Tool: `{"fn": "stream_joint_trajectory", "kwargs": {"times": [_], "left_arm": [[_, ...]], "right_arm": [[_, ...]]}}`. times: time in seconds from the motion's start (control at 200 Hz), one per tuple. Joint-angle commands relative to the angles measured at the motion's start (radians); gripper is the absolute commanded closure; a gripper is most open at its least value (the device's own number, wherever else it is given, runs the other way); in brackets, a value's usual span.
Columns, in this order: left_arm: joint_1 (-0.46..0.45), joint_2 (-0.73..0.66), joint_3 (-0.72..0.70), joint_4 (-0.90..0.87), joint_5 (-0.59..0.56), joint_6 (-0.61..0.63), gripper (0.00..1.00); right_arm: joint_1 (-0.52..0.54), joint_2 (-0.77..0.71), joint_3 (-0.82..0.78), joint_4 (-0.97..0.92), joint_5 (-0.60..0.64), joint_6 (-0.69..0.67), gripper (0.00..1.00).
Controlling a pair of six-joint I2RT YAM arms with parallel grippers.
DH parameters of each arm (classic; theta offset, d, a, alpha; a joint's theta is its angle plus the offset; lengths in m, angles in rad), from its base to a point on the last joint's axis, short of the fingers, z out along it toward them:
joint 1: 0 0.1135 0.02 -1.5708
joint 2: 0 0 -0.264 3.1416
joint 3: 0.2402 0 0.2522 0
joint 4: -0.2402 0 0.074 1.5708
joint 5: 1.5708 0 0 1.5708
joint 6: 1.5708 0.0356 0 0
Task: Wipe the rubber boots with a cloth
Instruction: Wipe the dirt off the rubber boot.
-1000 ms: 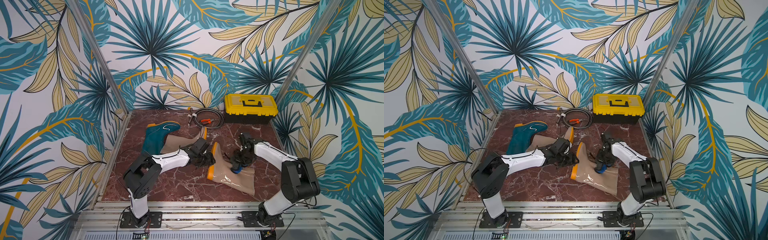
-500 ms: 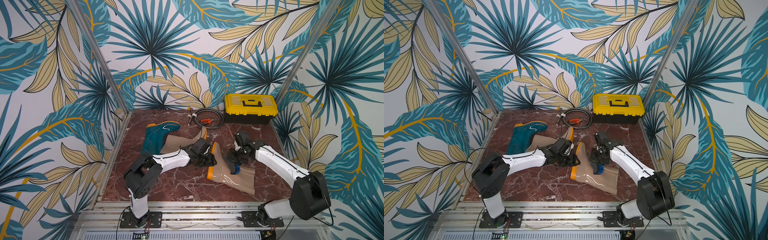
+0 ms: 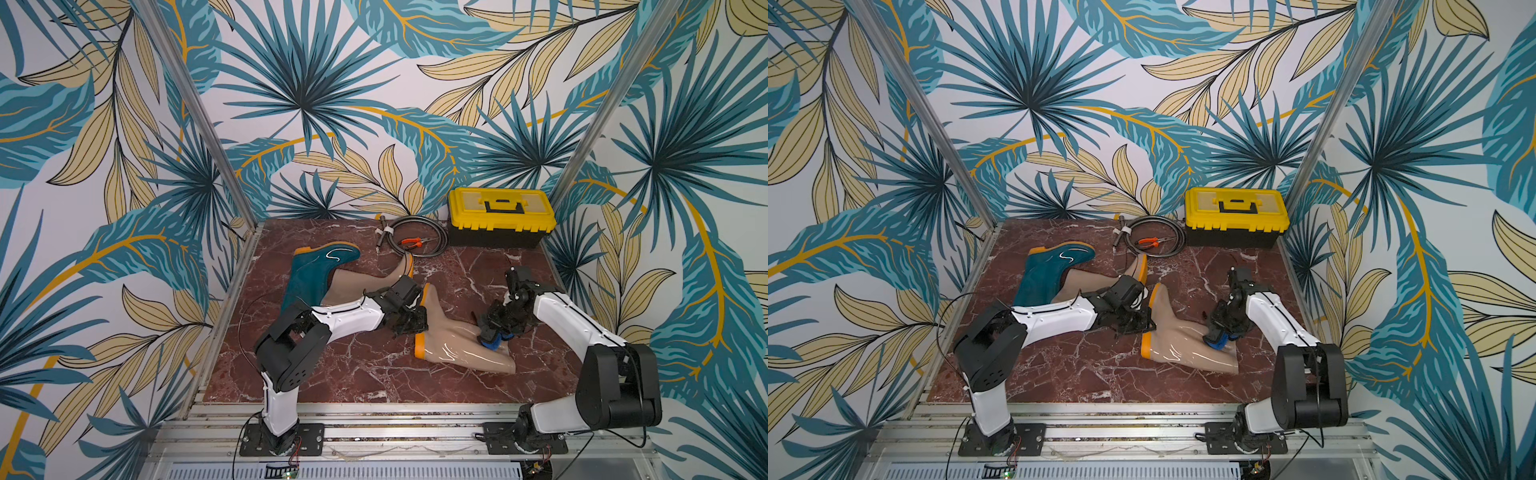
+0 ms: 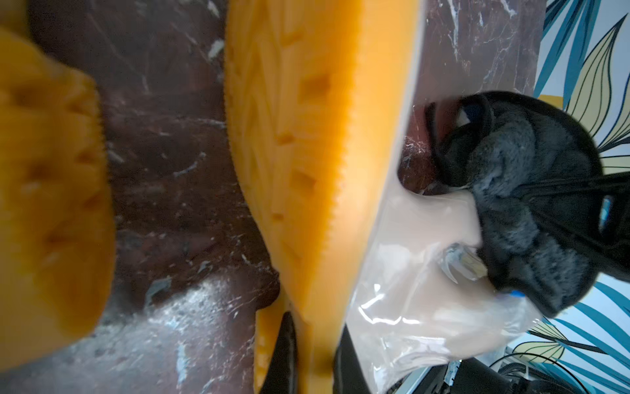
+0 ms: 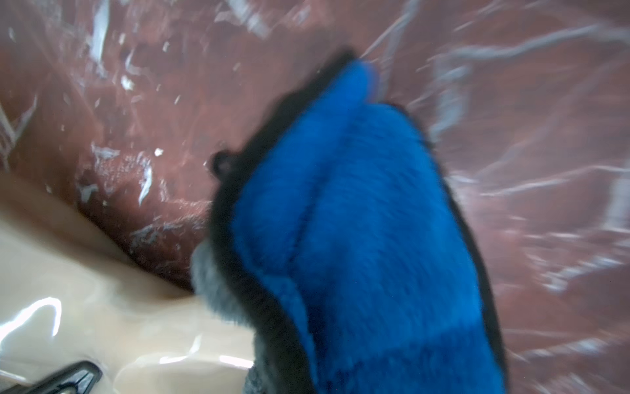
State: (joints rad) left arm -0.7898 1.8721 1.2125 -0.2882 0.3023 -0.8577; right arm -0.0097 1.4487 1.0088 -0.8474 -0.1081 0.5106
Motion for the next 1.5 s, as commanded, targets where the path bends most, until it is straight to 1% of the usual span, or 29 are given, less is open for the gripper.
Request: {"fn": "stream_joint_trajectory", "kwargs": {"times": [0.0, 0.105, 0.185, 0.2, 0.245, 0.27, 0.31, 0.355, 0.466, 0.566, 0.641, 0.681, 0.741, 0.791, 0.826, 0.886, 0.926, 0.946, 1.006, 1.076, 1.111, 1.151, 1.262, 1.267, 1.342, 1.407, 1.497], "left_arm": [[0.023, -0.027, -0.014, 0.041, -0.084, -0.036, 1.00], [0.024, -0.031, -0.006, 0.041, -0.123, -0.042, 1.00], [0.024, -0.014, 0.020, 0.041, -0.129, -0.053, 1.00], [0.023, -0.010, 0.026, 0.041, -0.129, -0.053, 0.95], [0.018, -0.003, 0.045, 0.041, -0.123, -0.049, 0.69], [0.015, -0.002, 0.056, 0.041, -0.122, -0.042, 0.59], [0.008, -0.006, 0.068, 0.041, -0.125, -0.026, 0.50], [0.003, -0.019, 0.074, 0.042, -0.130, -0.001, 0.46], [0.006, -0.093, 0.033, 0.041, -0.179, 0.031, 0.45], [0.007, -0.163, -0.028, 0.042, -0.198, 0.054, 0.45], [0.006, -0.188, -0.061, 0.043, -0.172, 0.072, 0.44], [0.005, -0.191, -0.071, 0.043, -0.151, 0.080, 0.44], [0.001, -0.184, -0.079, 0.041, -0.120, 0.088, 0.44], [-0.005, -0.174, -0.078, 0.041, -0.099, 0.093, 0.44], [-0.013, -0.167, -0.073, 0.041, -0.088, 0.098, 0.44], [-0.028, -0.158, -0.066, 0.041, -0.080, 0.113, 0.45], [-0.036, -0.148, -0.061, 0.041, -0.075, 0.122, 0.44], [-0.040, -0.144, -0.057, 0.041, -0.071, 0.122, 0.45], [-0.043, -0.129, -0.052, 0.041, -0.056, 0.129, 0.45], [-0.043, -0.115, -0.048, 0.042, -0.047, 0.133, 0.44], [-0.043, -0.108, -0.044, 0.041, -0.043, 0.136, 0.45], [-0.044, -0.102, -0.041, 0.041, -0.035, 0.138, 0.44], [-0.046, -0.107, -0.051, 0.041, -0.037, 0.131, 0.44], [-0.046, -0.108, -0.053, 0.041, -0.038, 0.131, 0.44], [-0.046, -0.113, -0.068, 0.041, -0.048, 0.127, 0.45], [-0.046, -0.106, -0.077, 0.041, -0.048, 0.123, 0.46], [-0.048, -0.083, -0.074, 0.041, -0.030, 0.115, 0.47]], "right_arm": [[0.001, -0.078, 0.119, -0.170, 0.081, -0.077, 1.00], [0.010, -0.136, 0.186, -0.198, 0.066, -0.075, 1.00], [0.059, -0.152, 0.214, -0.201, 0.061, -0.054, 1.00], [0.072, -0.153, 0.217, -0.197, 0.064, -0.049, 1.00], [0.123, -0.149, 0.221, -0.181, 0.065, -0.039, 1.00], [0.155, -0.140, 0.221, -0.169, 0.066, -0.030, 1.00], [0.208, -0.121, 0.219, -0.143, 0.063, -0.013, 1.00], [0.265, -0.087, 0.212, -0.108, 0.047, 0.007, 1.00], [0.369, 0.016, 0.187, -0.027, -0.018, 0.067, 1.00], [0.440, 0.062, 0.146, 0.045, -0.062, 0.107, 1.00], [0.455, 0.082, 0.104, 0.075, -0.084, 0.113, 1.00], [0.449, 0.091, 0.082, 0.064, -0.048, 0.107, 1.00], [0.410, 0.110, 0.062, -0.014, 0.054, 0.108, 1.00], [0.331, 0.099, 0.013, -0.041, 0.112, 0.112, 1.00], [0.252, 0.063, -0.052, -0.012, 0.107, 0.109, 1.00], [0.103, -0.017, -0.160, 0.046, 0.053, 0.101, 1.00], [0.036, -0.060, -0.197, 0.054, 0.049, 0.088, 1.00], [0.014, -0.087, -0.207, 0.048, 0.060, 0.078, 1.00], [0.006, -0.121, -0.203, 0.032, 0.072, 0.063, 1.00], [0.009, -0.129, -0.196, 0.050, -0.019, 0.079, 1.00], [0.027, -0.127, -0.191, 0.059, -0.058, 0.102, 1.00], [0.069, -0.128, -0.175, 0.065, -0.069, 0.122, 1.00], [0.246, -0.132, -0.085, 0.053, 0.010, 0.167, 1.00], [0.266, -0.130, -0.075, 0.053, 0.017, 0.171, 1.00], [0.372, -0.112, -0.016, 0.071, 0.034, 0.203, 1.00], [0.460, -0.066, 0.028, 0.110, 0.006, 0.230, 1.00], [0.545, 0.026, 0.093, 0.113, -0.019, 0.244, 1.00]]}}
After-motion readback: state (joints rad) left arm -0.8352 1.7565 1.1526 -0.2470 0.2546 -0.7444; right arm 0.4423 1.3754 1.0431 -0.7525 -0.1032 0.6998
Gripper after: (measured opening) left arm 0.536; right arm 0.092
